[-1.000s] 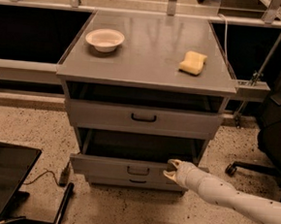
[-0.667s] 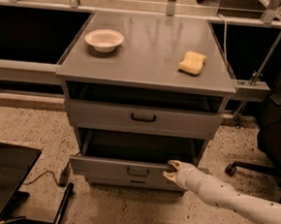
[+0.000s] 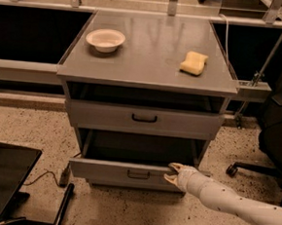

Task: Open middle drawer

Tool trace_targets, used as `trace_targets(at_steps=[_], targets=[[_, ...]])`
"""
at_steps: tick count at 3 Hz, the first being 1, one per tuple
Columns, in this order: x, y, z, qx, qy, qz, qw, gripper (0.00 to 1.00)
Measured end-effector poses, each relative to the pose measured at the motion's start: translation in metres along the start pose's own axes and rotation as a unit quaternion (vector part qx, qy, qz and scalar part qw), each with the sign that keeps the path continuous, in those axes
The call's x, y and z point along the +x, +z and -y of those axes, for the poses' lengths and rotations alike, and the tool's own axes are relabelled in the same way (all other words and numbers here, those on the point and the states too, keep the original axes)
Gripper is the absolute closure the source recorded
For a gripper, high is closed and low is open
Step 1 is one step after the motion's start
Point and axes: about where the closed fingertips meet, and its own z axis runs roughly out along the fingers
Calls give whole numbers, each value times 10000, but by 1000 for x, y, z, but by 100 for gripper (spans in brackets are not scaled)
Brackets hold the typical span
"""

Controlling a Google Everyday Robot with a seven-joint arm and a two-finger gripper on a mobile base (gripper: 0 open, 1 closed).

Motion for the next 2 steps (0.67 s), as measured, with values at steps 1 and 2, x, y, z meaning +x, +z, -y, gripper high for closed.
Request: trace_targets(at_steps=[1,2], targets=[[-1,0,0,0,0,0,10000,100],[0,-7,-7,22,-14,11,10000,100]])
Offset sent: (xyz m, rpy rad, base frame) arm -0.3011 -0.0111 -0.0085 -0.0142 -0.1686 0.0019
